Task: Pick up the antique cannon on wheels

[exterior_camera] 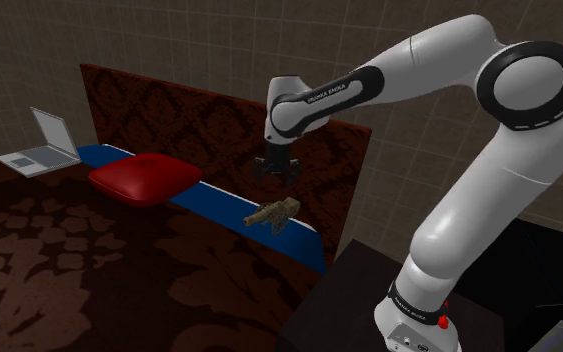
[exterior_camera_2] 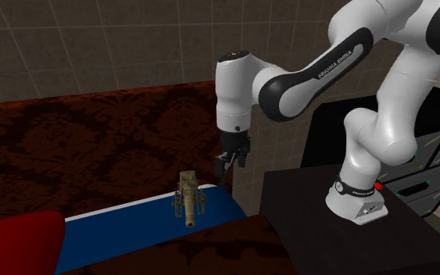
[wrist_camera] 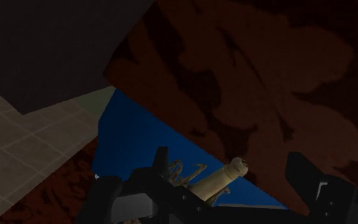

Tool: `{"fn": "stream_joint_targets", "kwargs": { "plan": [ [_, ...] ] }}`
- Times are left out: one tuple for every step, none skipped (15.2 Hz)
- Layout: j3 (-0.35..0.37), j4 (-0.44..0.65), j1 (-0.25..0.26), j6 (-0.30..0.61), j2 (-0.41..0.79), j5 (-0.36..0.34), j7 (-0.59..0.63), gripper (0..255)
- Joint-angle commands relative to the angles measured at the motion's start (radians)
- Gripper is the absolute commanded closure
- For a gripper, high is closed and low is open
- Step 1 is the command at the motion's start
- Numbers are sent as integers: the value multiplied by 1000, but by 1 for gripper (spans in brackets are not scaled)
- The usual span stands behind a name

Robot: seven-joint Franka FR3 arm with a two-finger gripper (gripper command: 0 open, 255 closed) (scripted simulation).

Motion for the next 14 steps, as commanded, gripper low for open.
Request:
{"fn": "stream_joint_targets", "kwargs": {
  "plan": [
    [6,13,-10,58,72,-6,73,0],
    [6,27,-14,80,110,-11,106,0],
    [5,42,-18,101,147,-16,139,0],
    [4,58,-22,122,185,-21,171,0],
    [0,74,-25,141,222,-26,203,0],
    [-4,92,-27,160,260,-31,234,0],
    [-9,110,-28,178,297,-35,265,0],
    [-15,130,-29,195,334,-39,294,0],
    [-21,149,-30,211,370,-42,323,0],
    [-29,170,-30,226,407,-44,351,0],
    [-36,191,-30,241,443,-45,378,0],
    [-45,213,-29,255,479,-45,404,0],
    [-53,235,-29,268,514,-44,428,0],
    [-62,258,-29,280,549,-42,452,0]
  ]
}}
